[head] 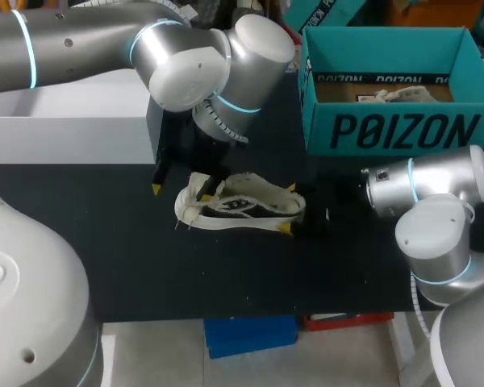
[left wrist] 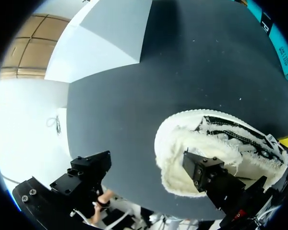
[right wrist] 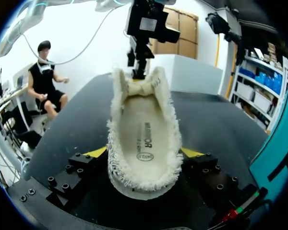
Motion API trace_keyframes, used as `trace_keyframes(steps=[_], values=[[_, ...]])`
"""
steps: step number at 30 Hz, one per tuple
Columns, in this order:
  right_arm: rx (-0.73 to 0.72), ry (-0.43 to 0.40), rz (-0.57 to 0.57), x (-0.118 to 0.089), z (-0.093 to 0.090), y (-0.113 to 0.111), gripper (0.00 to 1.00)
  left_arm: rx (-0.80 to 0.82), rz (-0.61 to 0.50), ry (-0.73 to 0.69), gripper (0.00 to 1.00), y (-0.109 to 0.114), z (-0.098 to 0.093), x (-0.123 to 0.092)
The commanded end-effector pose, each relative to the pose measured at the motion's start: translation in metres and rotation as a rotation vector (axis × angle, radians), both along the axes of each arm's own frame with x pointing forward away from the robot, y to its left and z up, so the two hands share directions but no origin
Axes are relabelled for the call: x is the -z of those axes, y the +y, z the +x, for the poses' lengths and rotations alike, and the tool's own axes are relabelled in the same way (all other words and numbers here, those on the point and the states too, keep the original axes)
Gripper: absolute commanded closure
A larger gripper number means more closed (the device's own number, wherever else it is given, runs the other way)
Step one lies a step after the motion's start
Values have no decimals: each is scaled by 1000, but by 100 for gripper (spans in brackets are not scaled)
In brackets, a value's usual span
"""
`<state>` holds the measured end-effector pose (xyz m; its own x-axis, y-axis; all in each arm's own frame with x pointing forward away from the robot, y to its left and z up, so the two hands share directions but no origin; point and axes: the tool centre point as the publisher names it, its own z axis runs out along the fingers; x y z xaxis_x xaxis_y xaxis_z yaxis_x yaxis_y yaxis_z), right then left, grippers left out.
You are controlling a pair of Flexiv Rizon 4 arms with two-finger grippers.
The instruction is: Take the shoe out of the shoebox, open the shoe tongue, remove and reinsert the insole, then place the shoe into the shoebox
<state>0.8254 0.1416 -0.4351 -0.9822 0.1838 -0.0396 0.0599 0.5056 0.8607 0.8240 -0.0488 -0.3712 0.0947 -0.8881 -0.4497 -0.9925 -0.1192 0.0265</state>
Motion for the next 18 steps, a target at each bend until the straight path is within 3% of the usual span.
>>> trace_keyframes(steps=[1,8,13,14,15,17,18], values=[[2,2,-5,2,0,1,100,4,-6,2,0,0,7,16],[2,2,-5,2,0,1,100,105,-103,-66,0,-4,5,-9],[2,2,-5,2,0,1,100,344,-276,-158,0,-21,3,-47],[2,2,-5,2,0,1,100,398,-326,-165,18,-25,4,-56],[2,2,-5,2,0,1,100,452,-362,-182,48,-31,5,-63],[2,2,-5,2,0,1,100,564,-398,-205,89,-46,8,-75],[2,2,-5,2,0,1,100,621,-421,-211,100,-54,9,-79]])
